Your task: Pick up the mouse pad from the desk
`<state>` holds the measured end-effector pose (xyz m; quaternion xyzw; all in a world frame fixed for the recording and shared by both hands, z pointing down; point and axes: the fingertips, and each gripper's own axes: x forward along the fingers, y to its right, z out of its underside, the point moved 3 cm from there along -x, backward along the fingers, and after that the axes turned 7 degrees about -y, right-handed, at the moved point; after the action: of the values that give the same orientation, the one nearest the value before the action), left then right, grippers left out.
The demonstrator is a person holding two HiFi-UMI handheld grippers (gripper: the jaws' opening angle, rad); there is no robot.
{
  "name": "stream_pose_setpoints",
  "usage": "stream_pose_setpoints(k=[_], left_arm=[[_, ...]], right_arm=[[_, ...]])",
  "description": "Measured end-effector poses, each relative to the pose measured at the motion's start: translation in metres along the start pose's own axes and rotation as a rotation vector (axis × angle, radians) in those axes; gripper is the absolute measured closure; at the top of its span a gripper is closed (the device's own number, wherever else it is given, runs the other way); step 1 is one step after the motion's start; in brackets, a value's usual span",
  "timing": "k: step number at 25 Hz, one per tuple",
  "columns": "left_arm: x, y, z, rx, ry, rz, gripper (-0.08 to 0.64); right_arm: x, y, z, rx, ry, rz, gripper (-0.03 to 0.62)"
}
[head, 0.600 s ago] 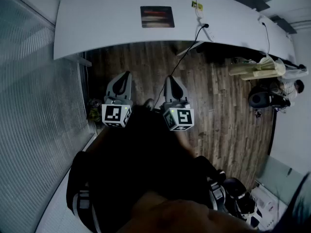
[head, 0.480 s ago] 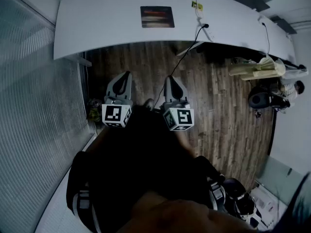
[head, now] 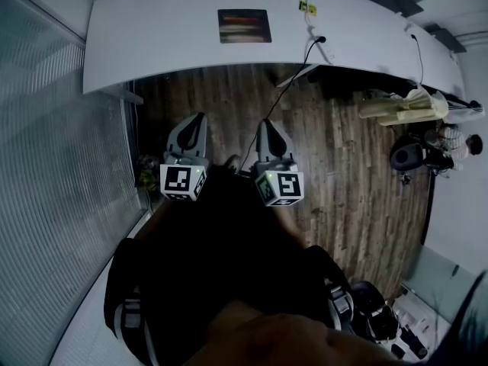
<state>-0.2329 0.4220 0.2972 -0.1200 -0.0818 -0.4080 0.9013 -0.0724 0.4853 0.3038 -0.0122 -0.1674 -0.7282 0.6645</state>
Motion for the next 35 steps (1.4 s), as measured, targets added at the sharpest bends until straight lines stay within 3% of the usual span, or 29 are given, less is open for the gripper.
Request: stream_pose_setpoints(k=[12, 23, 35], left_arm=[[0.019, 0.044, 0.015, 0.022, 0.004, 0.0, 0.554], [0.033, 0.082, 0.023, 0.035, -0.012, -0.063, 0.554], [0.063, 0.088, 0.02, 0.01, -0.045, -0.078, 0.555]], right_arm=[[-0.017, 0.04, -0.001, -0.016, -0.009, -0.011, 0.592], [-0.032, 0.085, 0.008, -0.023, -0.021, -0.077, 0.592], [-0.015, 0.107, 0.011, 0.006, -0.034, -0.092, 0.592]])
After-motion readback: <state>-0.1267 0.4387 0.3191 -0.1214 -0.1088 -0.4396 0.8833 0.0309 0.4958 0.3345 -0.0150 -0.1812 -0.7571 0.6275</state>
